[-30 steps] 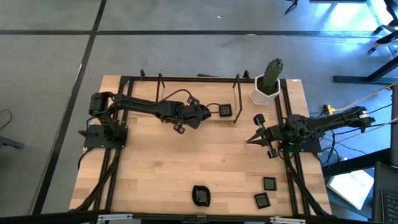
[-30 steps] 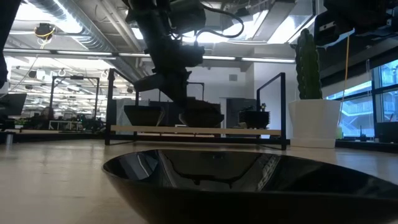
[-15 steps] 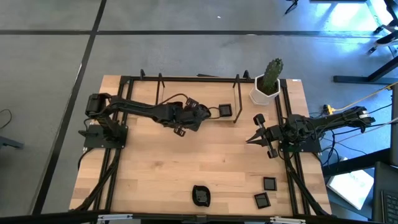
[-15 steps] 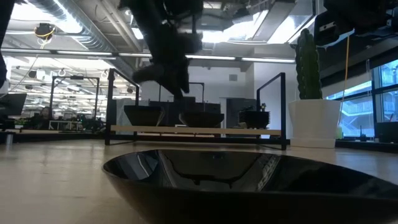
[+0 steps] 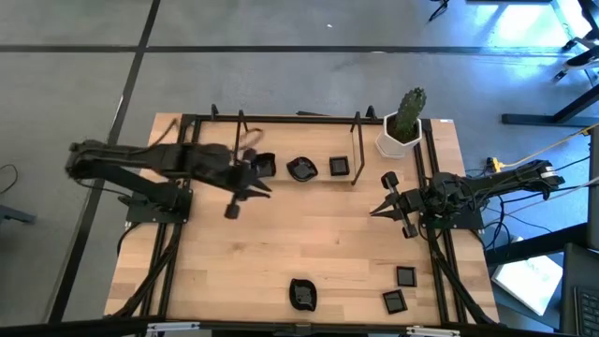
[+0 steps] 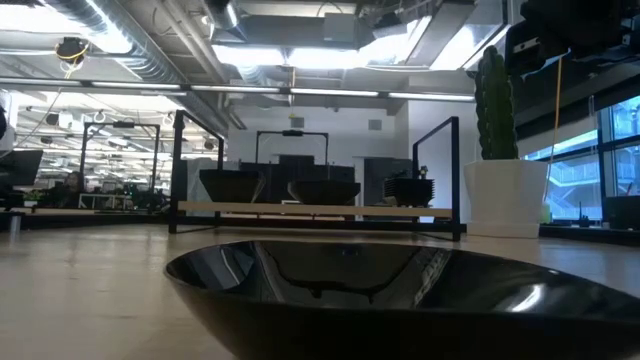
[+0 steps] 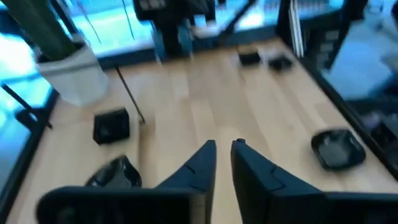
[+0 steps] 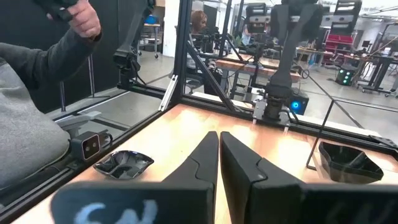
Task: Pick & Place Mini shaped plates
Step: Stack the black square plate on top of the black square plate on the shelf
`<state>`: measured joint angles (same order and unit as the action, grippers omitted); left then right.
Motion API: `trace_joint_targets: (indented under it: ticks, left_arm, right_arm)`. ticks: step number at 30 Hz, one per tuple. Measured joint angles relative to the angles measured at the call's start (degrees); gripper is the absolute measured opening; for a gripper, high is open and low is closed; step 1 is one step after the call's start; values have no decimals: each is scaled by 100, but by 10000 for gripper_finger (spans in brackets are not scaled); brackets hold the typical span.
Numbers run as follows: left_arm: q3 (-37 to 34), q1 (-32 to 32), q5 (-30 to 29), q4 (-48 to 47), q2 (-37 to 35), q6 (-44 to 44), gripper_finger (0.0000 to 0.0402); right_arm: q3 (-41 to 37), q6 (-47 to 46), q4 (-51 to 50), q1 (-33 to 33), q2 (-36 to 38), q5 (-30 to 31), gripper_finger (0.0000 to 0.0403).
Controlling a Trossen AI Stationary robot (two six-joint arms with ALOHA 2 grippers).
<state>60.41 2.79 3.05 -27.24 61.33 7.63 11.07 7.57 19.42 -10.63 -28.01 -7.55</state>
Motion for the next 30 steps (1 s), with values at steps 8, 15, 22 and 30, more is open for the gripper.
trace_joint_targets:
  ticks: [8, 15, 22, 30]
  left_arm:
    - [-2528, 44, -265, 3554, -1174, 167, 3]
    - [-3891, -87, -136, 6356, -1177, 500, 2]
    - [-4654, -103, -162, 7380, -1177, 427, 2]
    - [-5057, -107, -246, 7599, -1177, 359, 1]
  right_arm:
    - [0, 0, 2, 1, 0, 0, 19]
    - [0, 48, -2, 1, 0, 0, 19]
    - [0, 48, 0, 0, 0, 0, 19]
    - [0, 95, 0, 1, 0, 0, 19]
